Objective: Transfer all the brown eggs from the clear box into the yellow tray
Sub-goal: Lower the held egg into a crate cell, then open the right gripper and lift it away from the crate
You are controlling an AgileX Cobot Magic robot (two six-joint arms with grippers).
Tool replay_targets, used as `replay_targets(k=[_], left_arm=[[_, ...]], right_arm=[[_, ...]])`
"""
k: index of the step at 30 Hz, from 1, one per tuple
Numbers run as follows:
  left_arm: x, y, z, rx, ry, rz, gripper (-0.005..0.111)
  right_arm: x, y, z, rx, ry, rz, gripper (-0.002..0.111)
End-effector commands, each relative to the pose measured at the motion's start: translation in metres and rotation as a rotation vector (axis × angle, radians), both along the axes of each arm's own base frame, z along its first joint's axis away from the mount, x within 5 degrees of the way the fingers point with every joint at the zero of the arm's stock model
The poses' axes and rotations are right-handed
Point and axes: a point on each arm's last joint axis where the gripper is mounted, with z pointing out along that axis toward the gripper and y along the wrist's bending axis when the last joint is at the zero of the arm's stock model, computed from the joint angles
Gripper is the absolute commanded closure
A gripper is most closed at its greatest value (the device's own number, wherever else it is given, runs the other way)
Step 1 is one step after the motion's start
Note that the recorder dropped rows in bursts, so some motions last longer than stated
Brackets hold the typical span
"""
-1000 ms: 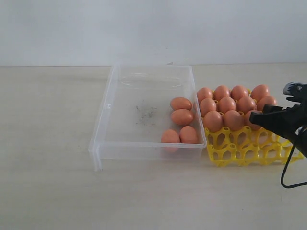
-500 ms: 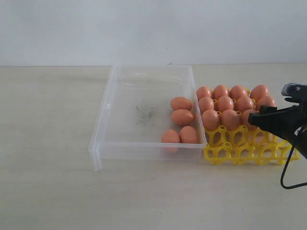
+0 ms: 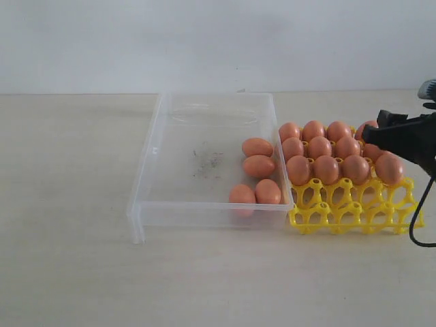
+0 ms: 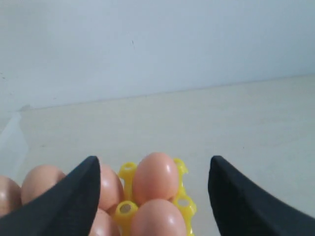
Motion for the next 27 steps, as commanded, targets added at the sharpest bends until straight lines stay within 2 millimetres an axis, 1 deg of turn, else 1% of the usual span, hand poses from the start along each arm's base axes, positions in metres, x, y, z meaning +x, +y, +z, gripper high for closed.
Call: replay_targets(k=[1,4,6,7,9,10,11,14,16,18,20,23,27], left_arm=[[0.0,0.0,-0.001,-0.015,-0.004,-0.004,0.029],[0.0,0.0,-0.001,-0.015,-0.004,-0.004,0.029],[0.0,0.0,-0.001,-0.015,-0.004,-0.004,0.029],[0.0,0.0,-0.001,-0.015,-0.004,-0.004,0.029],[0.0,0.0,-0.001,-0.015,-0.004,-0.004,0.029],[0.0,0.0,-0.001,-0.015,-0.004,-0.004,0.029],[0.0,0.0,-0.001,-0.015,-0.004,-0.004,0.029],[0.0,0.0,-0.001,-0.015,-0.004,-0.004,0.029],[0.0,0.0,-0.001,-0.015,-0.004,-0.004,0.029],[0.0,0.0,-0.001,-0.015,-0.004,-0.004,0.029],[0.0,0.0,-0.001,-0.015,-0.004,-0.004,0.029],[0.0,0.0,-0.001,-0.015,-0.004,-0.004,0.029],[0.0,0.0,-0.001,-0.015,-0.004,-0.004,0.029]], right_arm=[[-0.005,-0.001,0.019,0.001,-0.013,-0.004,0.05],[-0.008,-0.001,0.026,-0.013,0.023,0.006,0.051],[-0.012,0.0,0.024,-0.05,0.098,0.024,0.057],[-0.014,0.0,0.022,-0.065,0.144,0.034,0.064],[-0.016,0.0,0.015,-0.081,0.21,0.039,0.084],[-0.018,-0.001,0.011,-0.086,0.252,0.033,0.109],[-0.018,-0.002,0.01,-0.079,0.261,0.02,0.108],[-0.019,-0.007,0.01,-0.047,0.274,-0.045,0.108],[-0.018,-0.006,0.005,-0.048,0.291,-0.045,0.108],[-0.012,-0.005,-0.001,-0.043,0.344,-0.035,0.108],[-0.007,-0.003,-0.003,-0.041,0.351,-0.027,0.108],[-0.008,-0.003,-0.005,-0.031,0.369,-0.025,0.108],[-0.012,0.0,-0.019,-0.056,0.471,0.022,0.108]])
